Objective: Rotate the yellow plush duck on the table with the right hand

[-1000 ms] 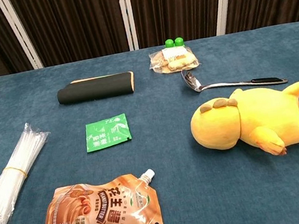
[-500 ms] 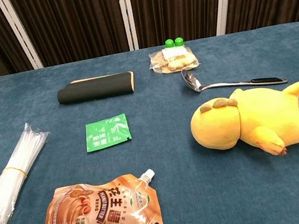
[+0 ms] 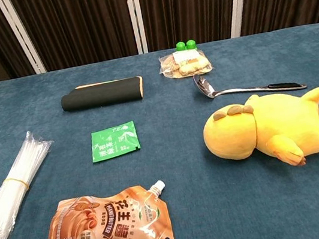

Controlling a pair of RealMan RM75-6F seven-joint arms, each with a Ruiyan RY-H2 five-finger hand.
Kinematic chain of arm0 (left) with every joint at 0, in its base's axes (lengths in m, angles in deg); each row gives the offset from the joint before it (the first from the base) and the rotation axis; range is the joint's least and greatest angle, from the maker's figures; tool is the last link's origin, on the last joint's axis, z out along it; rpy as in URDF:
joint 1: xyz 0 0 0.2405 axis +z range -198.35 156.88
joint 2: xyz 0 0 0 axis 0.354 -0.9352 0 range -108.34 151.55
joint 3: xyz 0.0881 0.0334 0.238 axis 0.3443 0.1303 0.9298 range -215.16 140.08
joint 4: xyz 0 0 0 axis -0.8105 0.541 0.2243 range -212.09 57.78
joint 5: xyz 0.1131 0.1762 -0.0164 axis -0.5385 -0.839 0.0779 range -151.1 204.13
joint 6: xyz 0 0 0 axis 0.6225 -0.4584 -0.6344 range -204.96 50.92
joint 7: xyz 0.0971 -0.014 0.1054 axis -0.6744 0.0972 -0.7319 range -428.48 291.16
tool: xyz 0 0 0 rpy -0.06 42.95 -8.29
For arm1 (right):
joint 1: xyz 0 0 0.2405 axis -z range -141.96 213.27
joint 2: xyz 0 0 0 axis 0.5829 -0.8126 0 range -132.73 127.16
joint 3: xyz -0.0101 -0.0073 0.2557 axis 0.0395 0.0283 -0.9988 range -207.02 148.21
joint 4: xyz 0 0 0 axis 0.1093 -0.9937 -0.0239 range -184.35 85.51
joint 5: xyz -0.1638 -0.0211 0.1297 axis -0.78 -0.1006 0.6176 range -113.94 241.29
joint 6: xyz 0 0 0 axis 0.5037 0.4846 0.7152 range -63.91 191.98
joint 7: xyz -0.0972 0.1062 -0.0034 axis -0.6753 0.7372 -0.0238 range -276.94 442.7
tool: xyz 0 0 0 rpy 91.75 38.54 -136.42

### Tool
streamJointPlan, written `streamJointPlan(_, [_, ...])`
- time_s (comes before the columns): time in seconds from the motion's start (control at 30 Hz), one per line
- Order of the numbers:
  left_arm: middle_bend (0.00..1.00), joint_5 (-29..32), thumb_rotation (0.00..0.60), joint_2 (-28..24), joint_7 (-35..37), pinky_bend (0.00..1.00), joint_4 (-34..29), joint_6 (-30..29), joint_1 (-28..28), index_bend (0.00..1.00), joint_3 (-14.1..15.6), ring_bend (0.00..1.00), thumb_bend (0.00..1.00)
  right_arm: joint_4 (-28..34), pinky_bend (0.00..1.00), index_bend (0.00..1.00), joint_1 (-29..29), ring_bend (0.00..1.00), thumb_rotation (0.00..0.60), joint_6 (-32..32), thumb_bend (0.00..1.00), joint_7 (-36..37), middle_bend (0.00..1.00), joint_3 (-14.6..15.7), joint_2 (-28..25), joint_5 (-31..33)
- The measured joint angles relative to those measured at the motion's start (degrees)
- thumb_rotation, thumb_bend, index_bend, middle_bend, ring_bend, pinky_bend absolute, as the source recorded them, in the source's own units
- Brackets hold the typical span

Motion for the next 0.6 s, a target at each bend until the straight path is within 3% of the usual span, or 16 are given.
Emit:
streamJointPlan(0.1, [0.0,0.1,0.6,0.1,0.0,0.0,0.0,0.2,-0.1,0.0,0.0,0.0,0.19,1.9,0.0,0.0,-0.9,0.0,0.6,-0.1,0.96,-2.2,0.0,-1.0,0.7,0.1])
streamJointPlan(0.13, [0.0,0.2,0.6,0.1,0.1,0.0,0.0,0.3,-0.1,0.0,-0.1,0.0,0.19,2.3,0.0,0.0,-1.1,0.0,0.6,-0.1,0.99,-3.1,0.0,-1.3,1.1,0.1])
streamJointPlan(0.37, [0.0,0.6,0.6,0.1,0.0,0.0,0.2,1.2,-0.4,0.0,-0.1,0.0,0.18,5.7,0.0,0.0,-2.9,0.0,0.6,-1.1,1.0,-11.1,0.0,-2.2,6.0,0.3])
streamJointPlan(0.6, [0.0,0.5,0.6,0.0,0.5,0.0,0.2,1.4,-0.5,0.0,0.1,0.0,0.19,6.4,0.0,0.0,-3.7,0.0,0.6,-1.4,1.0,-19.8,0.0,-2.2,14.9,1.9])
